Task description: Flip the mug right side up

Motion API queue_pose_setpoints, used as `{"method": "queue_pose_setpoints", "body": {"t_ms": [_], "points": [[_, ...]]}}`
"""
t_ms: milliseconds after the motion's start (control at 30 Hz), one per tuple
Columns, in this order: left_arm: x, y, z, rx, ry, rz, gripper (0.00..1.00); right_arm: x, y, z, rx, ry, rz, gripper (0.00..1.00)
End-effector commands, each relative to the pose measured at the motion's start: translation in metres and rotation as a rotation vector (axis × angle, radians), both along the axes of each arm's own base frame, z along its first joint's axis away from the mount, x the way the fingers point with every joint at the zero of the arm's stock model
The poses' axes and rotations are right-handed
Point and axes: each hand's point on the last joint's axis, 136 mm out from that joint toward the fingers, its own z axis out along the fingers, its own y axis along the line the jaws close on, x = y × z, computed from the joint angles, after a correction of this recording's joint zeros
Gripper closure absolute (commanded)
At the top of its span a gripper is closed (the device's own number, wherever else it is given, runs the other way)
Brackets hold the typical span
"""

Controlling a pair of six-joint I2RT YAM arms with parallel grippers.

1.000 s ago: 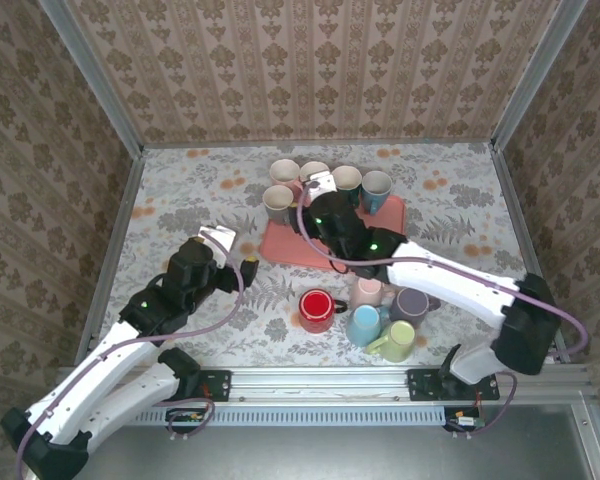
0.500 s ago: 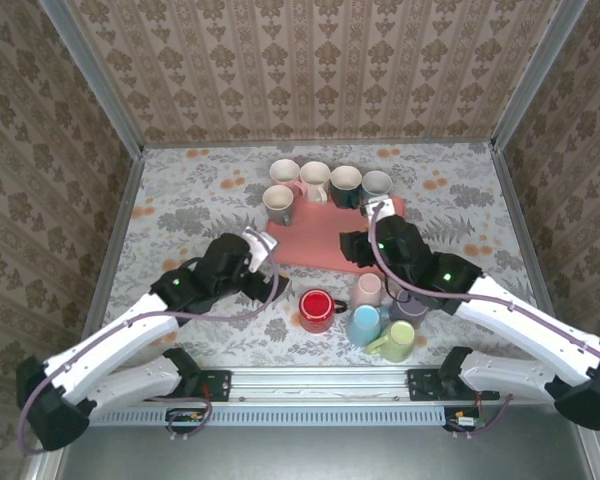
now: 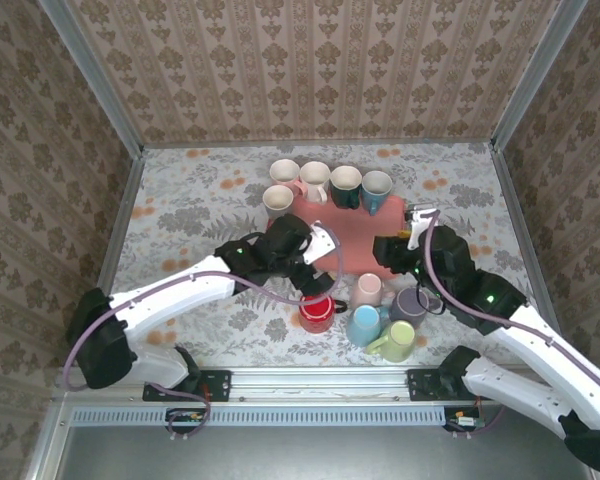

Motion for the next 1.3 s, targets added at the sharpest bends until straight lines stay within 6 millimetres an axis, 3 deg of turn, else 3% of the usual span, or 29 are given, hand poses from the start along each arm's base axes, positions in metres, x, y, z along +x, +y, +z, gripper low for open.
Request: {"method": "queue_pose_setpoints", "body": {"t_ms": [0,133,267,333,533,633,1267], "points": [[-0.004,-0.037,0.022,-0.112,-0.057,-0.169,0.0,-0.011,-0.009,-0.001,0.05,0.022,-0.003,0.45],[-0.008,-0.058,0.015,-0.153,-0.055,-0.301,0.0,-0.017,-0.023,0.001,0.066,0.012,-0.038,0.45],[-0.008,-0.075,0.025,-0.299,0.052,-0.399,0.19,-0.021,-0.031,0.007,0.072,-0.009,-0.06,0.45],[-0.007,-0.079,0.027,-0.361,0.091,-0.436,0.22,-0.021,-0.033,0.007,0.074,-0.013,-0.063,0.45],[-0.024,-0.086,0.015,-0.362,0.116,-0.573,0.15,-0.024,-0.034,0.007,0.082,-0.004,-0.06,0.45],[-0.027,-0.087,0.003,-0.305,0.102,-0.616,0.18,-0.024,-0.034,0.005,0.083,0.001,-0.059,0.45],[-0.041,-0.119,-0.054,-0.119,0.139,-0.676,0.18,-0.021,-0.034,0.006,0.091,-0.003,-0.063,0.44]]}}
